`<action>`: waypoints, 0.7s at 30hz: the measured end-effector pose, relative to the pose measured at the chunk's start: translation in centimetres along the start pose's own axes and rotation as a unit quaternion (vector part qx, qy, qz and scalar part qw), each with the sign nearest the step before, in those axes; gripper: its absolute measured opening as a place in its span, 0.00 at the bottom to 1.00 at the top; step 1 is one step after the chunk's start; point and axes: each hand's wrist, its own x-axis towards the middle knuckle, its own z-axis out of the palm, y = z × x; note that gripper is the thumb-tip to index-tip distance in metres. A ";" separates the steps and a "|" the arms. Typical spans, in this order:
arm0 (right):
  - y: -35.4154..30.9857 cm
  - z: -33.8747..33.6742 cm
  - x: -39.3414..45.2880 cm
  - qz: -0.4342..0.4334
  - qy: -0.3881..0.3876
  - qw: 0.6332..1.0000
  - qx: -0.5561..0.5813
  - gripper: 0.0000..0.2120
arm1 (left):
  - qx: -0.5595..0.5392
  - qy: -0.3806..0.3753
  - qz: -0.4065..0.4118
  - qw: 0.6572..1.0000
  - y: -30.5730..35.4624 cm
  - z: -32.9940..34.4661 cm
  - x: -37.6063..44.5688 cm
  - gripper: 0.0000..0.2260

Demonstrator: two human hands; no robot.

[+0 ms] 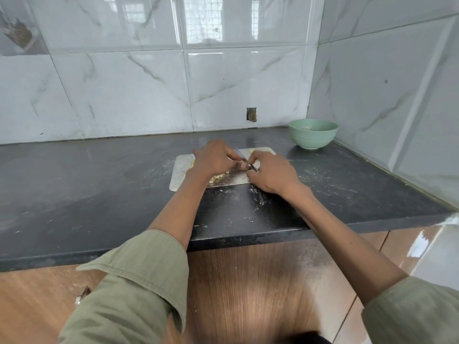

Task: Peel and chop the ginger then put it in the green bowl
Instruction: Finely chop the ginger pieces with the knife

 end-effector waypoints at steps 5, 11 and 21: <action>0.2 0.1 -0.9 -0.002 0.028 0.999 -0.032 0.14 | 0.021 -0.003 0.002 1.000 0.0 0.1 0.1 0.19; 0.1 0.2 -1.5 -0.004 0.044 0.999 -0.031 0.13 | 0.032 -0.016 0.007 0.999 -0.4 -0.1 0.4 0.16; 0.5 0.3 -1.6 -0.014 0.050 0.999 -0.014 0.13 | 0.014 0.011 -0.007 1.000 -0.5 0.1 0.5 0.19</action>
